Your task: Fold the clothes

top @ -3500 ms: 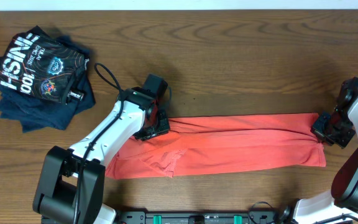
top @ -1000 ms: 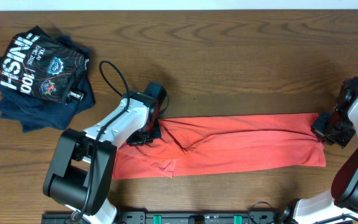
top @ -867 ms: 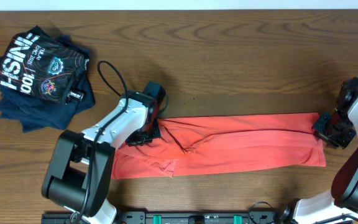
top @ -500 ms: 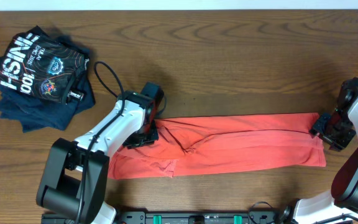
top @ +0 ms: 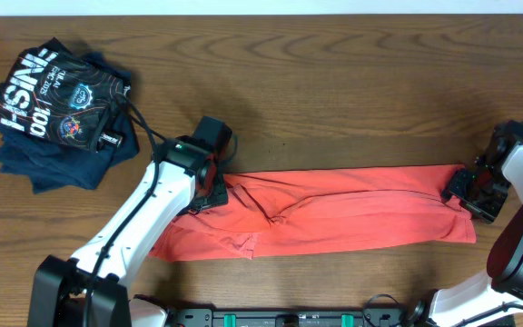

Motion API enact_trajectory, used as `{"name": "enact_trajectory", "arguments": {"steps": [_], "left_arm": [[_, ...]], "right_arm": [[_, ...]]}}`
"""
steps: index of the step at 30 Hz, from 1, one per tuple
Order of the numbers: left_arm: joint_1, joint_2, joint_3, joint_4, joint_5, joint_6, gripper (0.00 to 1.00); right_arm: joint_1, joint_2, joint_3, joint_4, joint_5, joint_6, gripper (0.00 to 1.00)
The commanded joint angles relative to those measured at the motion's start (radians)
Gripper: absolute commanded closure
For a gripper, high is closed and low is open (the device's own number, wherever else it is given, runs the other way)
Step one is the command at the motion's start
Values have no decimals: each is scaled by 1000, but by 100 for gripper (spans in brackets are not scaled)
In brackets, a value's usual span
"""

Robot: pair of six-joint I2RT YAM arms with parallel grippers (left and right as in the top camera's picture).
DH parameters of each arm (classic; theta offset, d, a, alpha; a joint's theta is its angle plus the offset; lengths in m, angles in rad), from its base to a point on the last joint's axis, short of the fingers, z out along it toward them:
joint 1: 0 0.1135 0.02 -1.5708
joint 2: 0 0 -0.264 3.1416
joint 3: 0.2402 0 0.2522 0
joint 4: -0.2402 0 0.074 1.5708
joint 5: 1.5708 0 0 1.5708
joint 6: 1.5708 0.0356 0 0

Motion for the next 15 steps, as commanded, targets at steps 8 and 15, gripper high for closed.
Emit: {"name": "enact_trajectory", "arguments": {"steps": [8,15], "left_arm": [[8,-14,-5,-3,-16,-1,42],[26,-14,-5,-3,-16,18,42]], "right_arm": [[-5,85,-40,65,-24,-8,99],[-37,85,84,12,-19,2,99]]}}
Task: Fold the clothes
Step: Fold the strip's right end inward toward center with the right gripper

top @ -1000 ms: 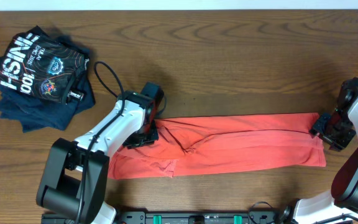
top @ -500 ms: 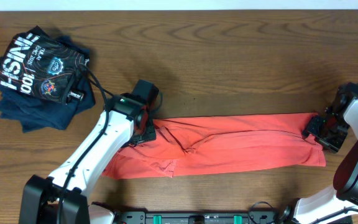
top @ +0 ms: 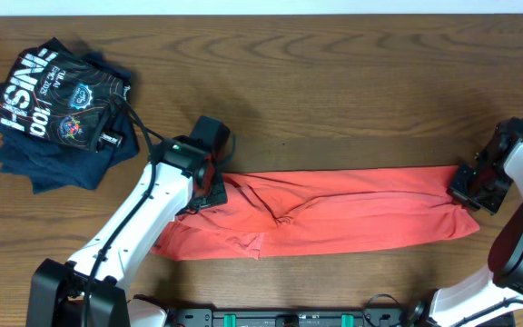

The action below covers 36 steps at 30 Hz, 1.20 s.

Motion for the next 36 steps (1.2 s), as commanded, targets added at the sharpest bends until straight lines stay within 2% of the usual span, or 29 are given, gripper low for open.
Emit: {"name": "enact_trajectory", "arguments": {"steps": [1,10,23,29,36], "left_arm": [[20,-8,-5,-4,-16,15,42],[71,-8,-5,16,-16,15,38],[82,-7,-5,19,-16,15,37],[82,-7,-5,18,-6,16,37],[82,-7,-5,15,3,16,37]], "right_arm": [[-36,58,64,2,20,10,99],[-8,45,238,-249,-15,7,99],[304,-80,239,-341,1,0,99],[477,-80,168,-318,1,61,99],[646,-80,89,-201,-60,116,99]]}}
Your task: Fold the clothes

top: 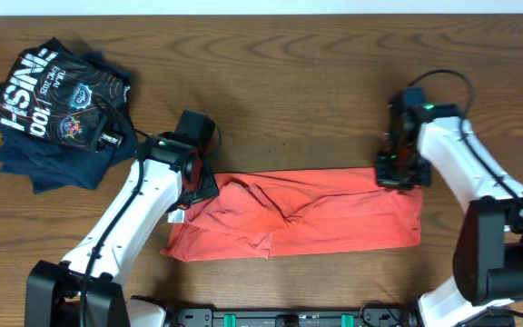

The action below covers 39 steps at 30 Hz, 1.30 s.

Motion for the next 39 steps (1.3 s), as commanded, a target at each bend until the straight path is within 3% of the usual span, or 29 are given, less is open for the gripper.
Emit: {"name": "enact_trajectory", "arguments": {"steps": [1,17,20,23,29,32,35,39], "left_arm": [[5,-7,-5,-6,-2,10,37],[5,-7,-5,-6,-2,10,37],[5,-7,-5,-6,-2,10,37],[5,-7,-5,-6,-2,10,37],[5,-7,-5,-6,-2,10,37],[5,-7,-5,-6,-2,10,37],[5,-7,-5,-6,-2,10,37],[5,-7,-5,-6,-2,11,37]], "right_arm": [[84,-11,-29,33,-52,65,99],[298,-11,-58,124,-87,133,98],[318,-11,-58,128,-89,133,88],[331,-11,-58,128,-118,132,84],[337,-11,-58,100,-254,17,58],[337,-11,-58,71,-252,-14,59],[335,-12,-57,66,-248,-80,67],[300,-40,-30,33,-126,-41,64]]}}
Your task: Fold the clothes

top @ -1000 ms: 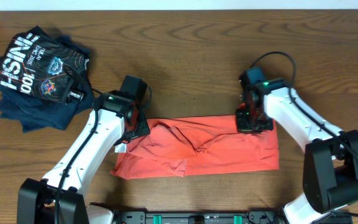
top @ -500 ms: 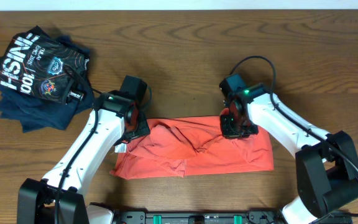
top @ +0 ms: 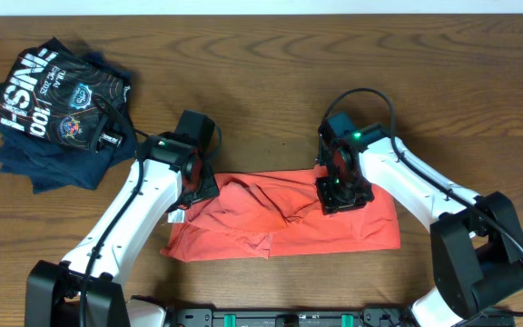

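A red garment point(top: 275, 232), folded into a long strip, lies across the near middle of the wooden table point(top: 271, 82). My left gripper point(top: 198, 191) sits at the strip's upper left corner, shut on the cloth there. My right gripper point(top: 341, 198) is over the strip right of centre, shut on the right end of the cloth, which is carried inward so that the strip ends near the right at a fold. The wrists hide both sets of fingertips from above.
A pile of dark navy printed shirts point(top: 57, 109) lies at the far left corner of the table. Cables trail from both arms. The arm bases stand at the near edge.
My right gripper has moved further left with the cloth's right end, from near the strip's right part to right of its centre. The strip is shorter. The left arm has not moved.
At first the strip was stretched long, with my left gripper at its upper left and my right at its far right end. The right end was then drawn out a little further. Later the right gripper had brought that end inward, and now it is near the middle.
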Motion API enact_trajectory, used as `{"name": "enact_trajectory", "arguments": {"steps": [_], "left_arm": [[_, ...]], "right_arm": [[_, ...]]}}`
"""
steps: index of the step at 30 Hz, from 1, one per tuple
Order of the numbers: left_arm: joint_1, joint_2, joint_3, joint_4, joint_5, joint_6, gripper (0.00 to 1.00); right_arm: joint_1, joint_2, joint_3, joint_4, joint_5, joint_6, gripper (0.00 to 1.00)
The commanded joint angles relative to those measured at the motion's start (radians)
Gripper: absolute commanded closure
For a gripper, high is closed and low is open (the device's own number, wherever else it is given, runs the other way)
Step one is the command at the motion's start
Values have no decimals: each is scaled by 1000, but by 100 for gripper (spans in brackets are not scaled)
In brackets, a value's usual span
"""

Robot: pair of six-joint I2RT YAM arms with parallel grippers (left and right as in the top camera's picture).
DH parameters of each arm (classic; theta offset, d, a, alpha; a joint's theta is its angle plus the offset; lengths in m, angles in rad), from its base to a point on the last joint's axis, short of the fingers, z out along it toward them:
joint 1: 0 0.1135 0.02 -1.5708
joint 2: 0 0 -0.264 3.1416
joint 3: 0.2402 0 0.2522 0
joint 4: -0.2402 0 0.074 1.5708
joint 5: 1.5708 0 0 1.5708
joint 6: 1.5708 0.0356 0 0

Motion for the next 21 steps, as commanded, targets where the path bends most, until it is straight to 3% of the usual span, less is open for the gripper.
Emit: {"name": "enact_trajectory", "arguments": {"steps": [1,11,16,21], "left_arm": [[5,-7,-5,-6,-5,12,37],[5,-7,-5,-5,-5,14,37],[5,-7,-5,-2,-5,14,37],[5,-7,-5,-7,-5,14,37]], "right_arm": [[-31,-50,30,-18,90,-8,64],[-200,-269,70,-22,168,-4,60],[-222,-254,47,-55,183,-4,62],[-221,-199,-16,-47,291,101,63]]}}
